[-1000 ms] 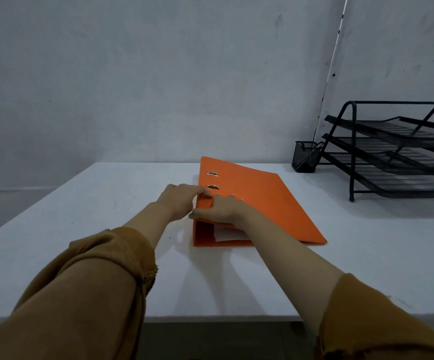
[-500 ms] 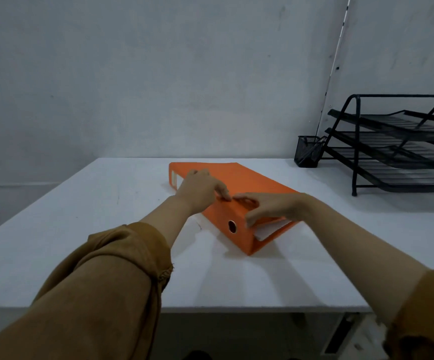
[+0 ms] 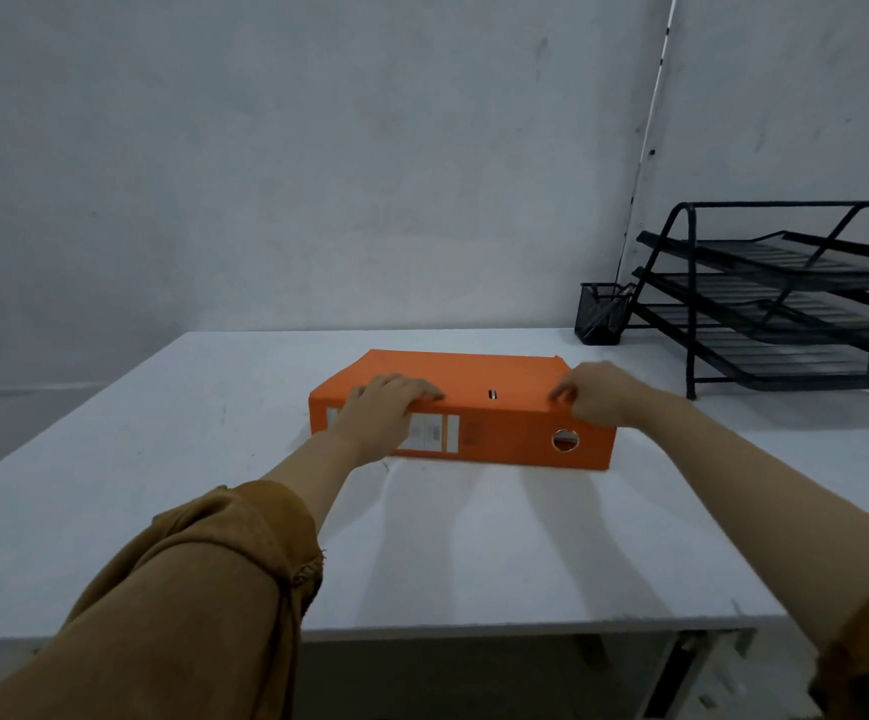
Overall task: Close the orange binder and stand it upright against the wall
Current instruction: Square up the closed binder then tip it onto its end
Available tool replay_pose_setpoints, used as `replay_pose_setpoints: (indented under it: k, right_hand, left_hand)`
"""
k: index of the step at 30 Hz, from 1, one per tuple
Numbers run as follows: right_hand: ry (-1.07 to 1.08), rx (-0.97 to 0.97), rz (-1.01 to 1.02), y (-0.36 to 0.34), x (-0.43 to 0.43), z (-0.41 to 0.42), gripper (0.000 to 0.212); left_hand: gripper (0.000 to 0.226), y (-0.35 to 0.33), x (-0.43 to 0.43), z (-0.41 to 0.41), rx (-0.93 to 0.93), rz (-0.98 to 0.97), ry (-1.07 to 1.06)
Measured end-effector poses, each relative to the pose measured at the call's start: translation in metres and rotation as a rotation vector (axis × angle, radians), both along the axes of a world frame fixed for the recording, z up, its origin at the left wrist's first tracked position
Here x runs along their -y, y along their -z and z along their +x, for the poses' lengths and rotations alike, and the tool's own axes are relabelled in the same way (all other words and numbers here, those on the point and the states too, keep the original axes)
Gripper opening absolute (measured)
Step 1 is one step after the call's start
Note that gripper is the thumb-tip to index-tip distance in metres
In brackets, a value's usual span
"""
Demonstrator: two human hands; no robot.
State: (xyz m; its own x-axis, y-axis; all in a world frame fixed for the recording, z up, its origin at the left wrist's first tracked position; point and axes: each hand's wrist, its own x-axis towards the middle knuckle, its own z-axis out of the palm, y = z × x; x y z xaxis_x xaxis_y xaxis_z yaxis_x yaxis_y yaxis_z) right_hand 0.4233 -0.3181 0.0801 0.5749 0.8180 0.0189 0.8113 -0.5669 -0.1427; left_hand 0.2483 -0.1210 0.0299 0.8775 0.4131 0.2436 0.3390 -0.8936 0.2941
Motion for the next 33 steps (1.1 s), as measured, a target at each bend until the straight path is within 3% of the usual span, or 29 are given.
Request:
replay_pose_setpoints:
  k: [3, 5, 9, 16, 23, 33]
  right_hand:
    - [-0.064, -0.119, -0.112, 0.010, -0.019, -0.017, 0.069]
    - [-0.049, -0.068, -0.149, 0.022, -0.033, -0.028, 0.081]
    - [-0.043, 0.135, -0.167, 0.040, -0.051, -0.038, 0.080]
    - [-0.055, 0.137, -0.172, 0.040, -0.052, -0.029, 0.095]
    - [-0.037, 0.164, -0.162, 0.042, -0.052, -0.033, 0.095]
    - [-0.065, 0.171, -0.127, 0.040, -0.041, -0.038, 0.092]
  left_hand:
    - [0.040, 0.003, -0.004, 0.005, -0.066, 0.008, -0.041]
    - [0.042, 0.005, -0.005, 0.008, -0.103, 0.006, -0.076]
    - [0.052, 0.005, -0.008, 0.006, -0.134, -0.020, -0.212]
    - [0.069, -0.001, -0.021, -0.003, -0.227, -0.062, -0.419]
    - [0.064, -0.009, -0.025, -0.019, 0.078, -0.286, -0.430]
    - [0.061, -0.042, -0.019, -0.043, 0.208, -0.376, -0.405]
